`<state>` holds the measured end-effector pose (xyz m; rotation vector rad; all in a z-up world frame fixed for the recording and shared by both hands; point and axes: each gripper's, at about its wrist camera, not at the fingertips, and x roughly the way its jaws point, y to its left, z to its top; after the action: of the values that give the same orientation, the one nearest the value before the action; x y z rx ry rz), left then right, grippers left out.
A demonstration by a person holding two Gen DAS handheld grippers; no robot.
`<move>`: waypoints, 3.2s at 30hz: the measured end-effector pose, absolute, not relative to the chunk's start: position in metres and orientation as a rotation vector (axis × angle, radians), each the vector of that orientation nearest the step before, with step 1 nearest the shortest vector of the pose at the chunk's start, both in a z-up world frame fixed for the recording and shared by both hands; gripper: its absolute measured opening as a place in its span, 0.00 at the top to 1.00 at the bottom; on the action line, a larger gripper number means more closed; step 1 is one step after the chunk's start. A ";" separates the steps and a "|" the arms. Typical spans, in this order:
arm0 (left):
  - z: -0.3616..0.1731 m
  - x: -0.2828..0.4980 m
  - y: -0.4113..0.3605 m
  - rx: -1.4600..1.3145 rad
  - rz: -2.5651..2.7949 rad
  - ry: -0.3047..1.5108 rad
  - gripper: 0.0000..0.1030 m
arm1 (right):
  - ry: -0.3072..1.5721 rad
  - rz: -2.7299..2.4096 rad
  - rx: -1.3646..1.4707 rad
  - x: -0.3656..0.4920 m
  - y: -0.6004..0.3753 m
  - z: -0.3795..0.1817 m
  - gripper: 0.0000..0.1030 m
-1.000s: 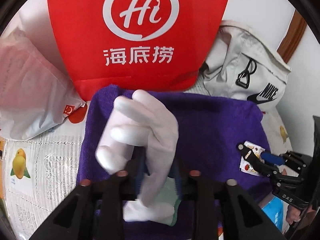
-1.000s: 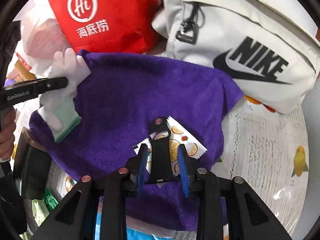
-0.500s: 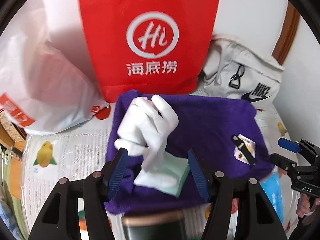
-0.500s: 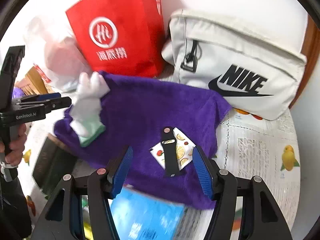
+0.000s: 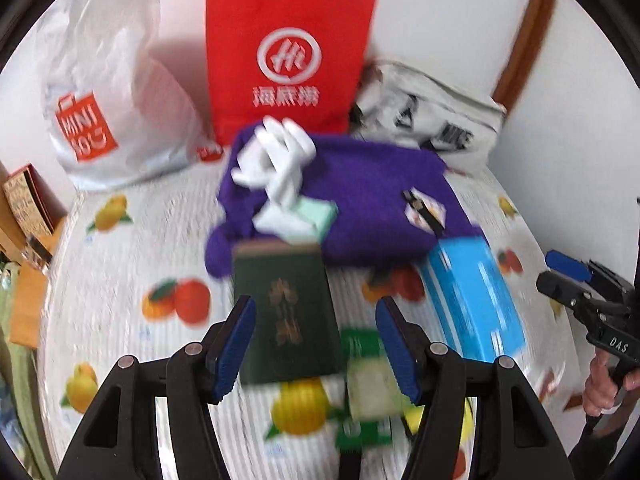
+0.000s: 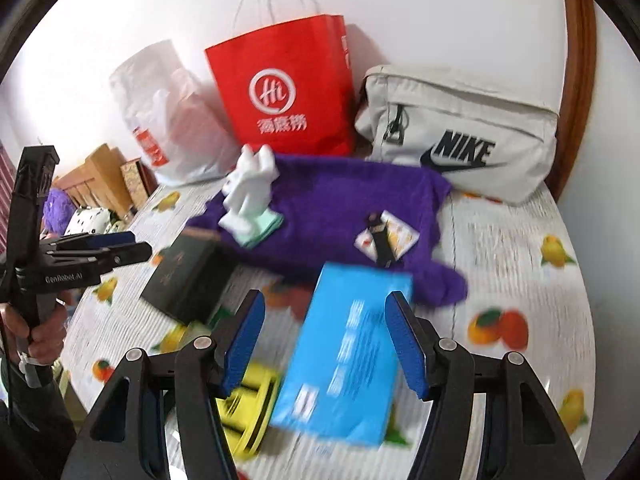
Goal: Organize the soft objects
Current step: 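Open both grippers and lift them away from the towel, then grasp the yellow adidas pouch with the right gripper, then grasp the light-green wet-wipes packet with the left gripper while the right gripper holds the pouch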
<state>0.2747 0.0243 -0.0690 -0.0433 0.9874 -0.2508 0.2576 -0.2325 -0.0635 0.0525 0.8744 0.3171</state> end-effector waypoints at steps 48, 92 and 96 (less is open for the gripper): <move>-0.169 0.179 0.068 -0.075 -0.256 1.121 0.36 | 1.057 0.340 -0.026 0.187 -0.138 -0.168 0.22; -0.160 0.215 -0.049 0.062 -0.306 1.011 0.35 | 1.000 0.451 0.112 0.134 -0.258 -0.167 0.37; -0.163 0.219 -0.056 0.086 -0.265 0.993 0.32 | 1.014 0.439 0.111 0.135 -0.259 -0.170 0.37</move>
<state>0.2191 -0.0560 -0.1633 0.0861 0.9930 -0.2654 0.1350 -0.2591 -0.1699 0.1110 1.0138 0.4389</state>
